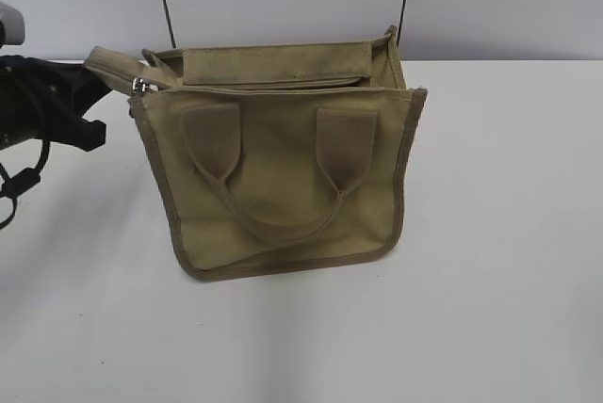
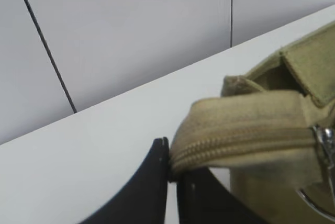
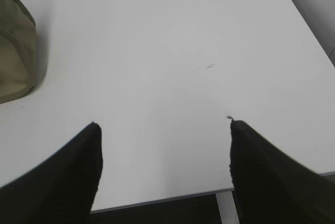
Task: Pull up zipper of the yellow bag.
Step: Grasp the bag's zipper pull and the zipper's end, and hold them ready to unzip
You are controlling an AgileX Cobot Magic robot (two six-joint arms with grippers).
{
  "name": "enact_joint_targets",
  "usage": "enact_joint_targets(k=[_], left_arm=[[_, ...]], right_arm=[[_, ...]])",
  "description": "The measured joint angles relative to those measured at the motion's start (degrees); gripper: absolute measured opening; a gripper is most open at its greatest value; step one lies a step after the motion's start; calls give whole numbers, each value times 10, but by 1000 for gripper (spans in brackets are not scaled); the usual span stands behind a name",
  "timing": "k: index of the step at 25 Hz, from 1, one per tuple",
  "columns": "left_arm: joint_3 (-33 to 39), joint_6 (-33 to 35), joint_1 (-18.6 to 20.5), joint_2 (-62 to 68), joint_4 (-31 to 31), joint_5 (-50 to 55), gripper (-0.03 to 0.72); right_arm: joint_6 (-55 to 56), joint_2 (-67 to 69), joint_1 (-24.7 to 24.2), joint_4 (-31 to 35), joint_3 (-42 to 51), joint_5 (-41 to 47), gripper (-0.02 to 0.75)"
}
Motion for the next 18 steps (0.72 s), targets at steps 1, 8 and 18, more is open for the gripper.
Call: enact_joint_targets(k=[1,8,18], left_arm=[[-11,-15,0,-2,19,23,6],[-76,-133,0,-2,119,101,6],[-148,-253,0,-21,246,173,6]], right_arm=[[0,0,0,0,0,0,554],[12,0,0,3,0,0,554],[-20,12,1,58,-20,-109,554]])
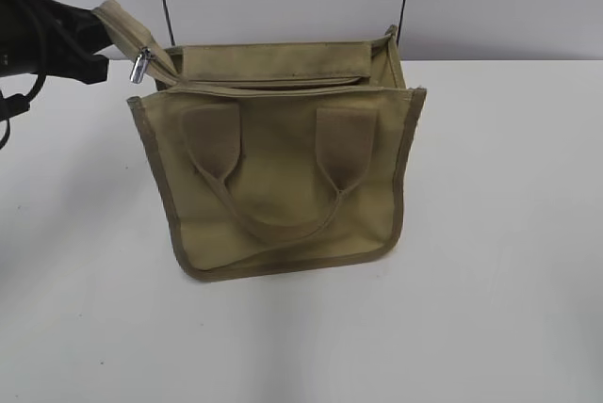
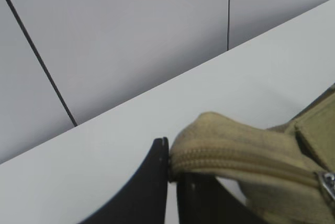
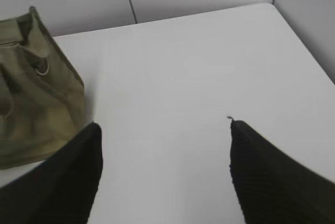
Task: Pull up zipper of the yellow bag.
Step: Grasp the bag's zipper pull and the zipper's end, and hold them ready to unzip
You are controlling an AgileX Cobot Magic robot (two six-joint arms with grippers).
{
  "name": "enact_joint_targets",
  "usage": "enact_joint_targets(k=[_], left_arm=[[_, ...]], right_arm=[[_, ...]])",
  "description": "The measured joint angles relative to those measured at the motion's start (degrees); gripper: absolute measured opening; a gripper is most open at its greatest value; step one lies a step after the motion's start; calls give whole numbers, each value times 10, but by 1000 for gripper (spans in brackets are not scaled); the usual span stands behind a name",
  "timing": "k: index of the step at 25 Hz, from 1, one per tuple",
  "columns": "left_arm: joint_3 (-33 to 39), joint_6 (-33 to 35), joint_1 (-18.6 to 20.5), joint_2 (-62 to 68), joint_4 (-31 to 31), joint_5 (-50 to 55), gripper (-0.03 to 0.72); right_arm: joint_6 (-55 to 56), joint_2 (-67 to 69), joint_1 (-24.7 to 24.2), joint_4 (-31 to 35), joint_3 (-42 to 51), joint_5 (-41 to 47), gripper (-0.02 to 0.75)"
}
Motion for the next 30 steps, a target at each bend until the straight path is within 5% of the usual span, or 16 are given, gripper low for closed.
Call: enact_joint_targets(k=[13,24,30], left_arm=[[-1,-2,0,-1,8,1,6],[-1,-2,0,-1,8,1,6],[-1,-3,0,-1,25,1,6]], right_arm=[[-405,375,15,317,-1,-187,554],[-411,695,285,350,-171,-341,554],[-323,854,357,350,-322,-350,554]])
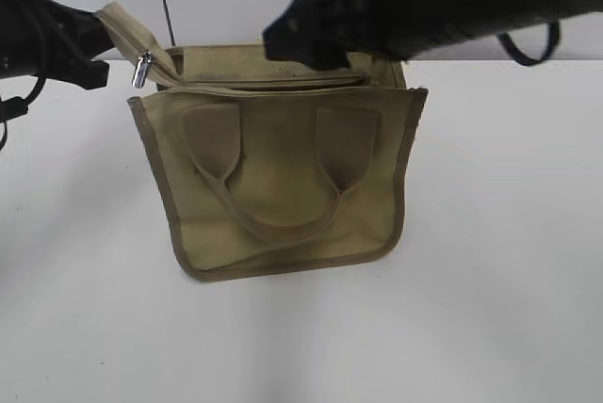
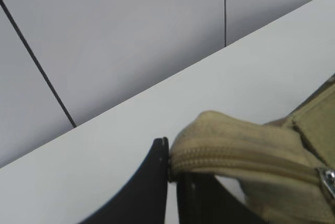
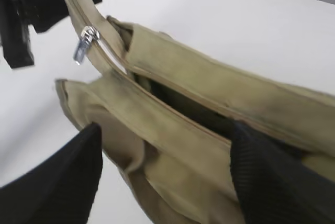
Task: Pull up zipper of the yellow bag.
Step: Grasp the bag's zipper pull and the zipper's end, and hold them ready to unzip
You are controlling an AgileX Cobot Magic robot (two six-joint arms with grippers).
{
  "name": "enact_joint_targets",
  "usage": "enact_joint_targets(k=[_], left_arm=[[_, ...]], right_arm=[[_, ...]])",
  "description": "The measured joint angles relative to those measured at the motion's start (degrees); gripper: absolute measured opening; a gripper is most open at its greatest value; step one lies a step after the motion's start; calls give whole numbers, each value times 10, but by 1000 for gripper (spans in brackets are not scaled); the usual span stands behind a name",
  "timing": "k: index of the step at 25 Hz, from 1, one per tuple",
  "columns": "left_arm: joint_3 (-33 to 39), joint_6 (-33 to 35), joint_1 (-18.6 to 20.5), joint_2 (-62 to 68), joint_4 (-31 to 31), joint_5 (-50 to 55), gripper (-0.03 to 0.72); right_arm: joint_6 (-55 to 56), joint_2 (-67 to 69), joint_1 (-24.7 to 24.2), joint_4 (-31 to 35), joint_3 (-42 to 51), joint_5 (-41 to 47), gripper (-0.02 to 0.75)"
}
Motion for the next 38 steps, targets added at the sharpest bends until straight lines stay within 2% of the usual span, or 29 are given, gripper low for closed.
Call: enact_joint_targets(k=[4,9,14,17,25,32,38], left_arm=[[0,0,0,0,44,0,6],[0,0,0,0,47,1,6],[0,0,0,0,13,12,6],[0,0,0,0,6,12,6],[0,0,0,0,4,12,6],[0,0,0,0,4,10,6],[0,0,0,0,4,10,6]], right_arm=[[39,82,36,0,-104,34,554],[113,159,58,1,-199,92,553],[177,213,59,3,-276,137,464],[197,238,59,4,-316,156,439],[226,283,59,8,-342,187,419],[227,311,59,39,-361,186,416],[228,332,59,45,-376,184,354]])
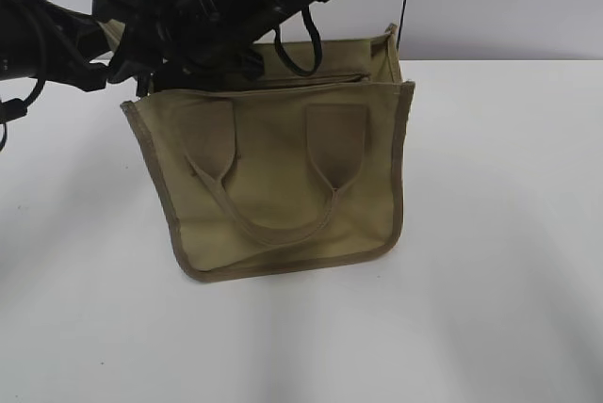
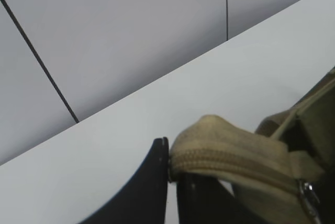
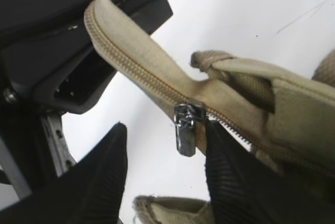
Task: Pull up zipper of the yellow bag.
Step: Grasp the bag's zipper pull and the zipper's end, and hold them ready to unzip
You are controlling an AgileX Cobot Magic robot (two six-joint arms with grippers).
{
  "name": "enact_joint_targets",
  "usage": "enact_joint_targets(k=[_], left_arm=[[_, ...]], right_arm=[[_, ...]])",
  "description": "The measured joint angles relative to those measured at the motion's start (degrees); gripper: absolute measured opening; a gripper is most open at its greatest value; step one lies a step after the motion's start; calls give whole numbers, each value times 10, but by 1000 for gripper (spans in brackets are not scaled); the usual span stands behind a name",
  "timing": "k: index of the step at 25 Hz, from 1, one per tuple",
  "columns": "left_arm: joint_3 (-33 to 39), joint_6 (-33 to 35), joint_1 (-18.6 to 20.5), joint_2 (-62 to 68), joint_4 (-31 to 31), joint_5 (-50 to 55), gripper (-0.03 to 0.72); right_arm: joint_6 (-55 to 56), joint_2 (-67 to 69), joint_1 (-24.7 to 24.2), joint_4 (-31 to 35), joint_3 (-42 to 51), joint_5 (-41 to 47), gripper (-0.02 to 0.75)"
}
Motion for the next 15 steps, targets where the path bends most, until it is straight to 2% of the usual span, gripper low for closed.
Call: enact_joint_targets(k=[15], left_arm=[[0,0,0,-6,2,-16,6]], right_arm=[[39,23,0,33,-3,-11,342]])
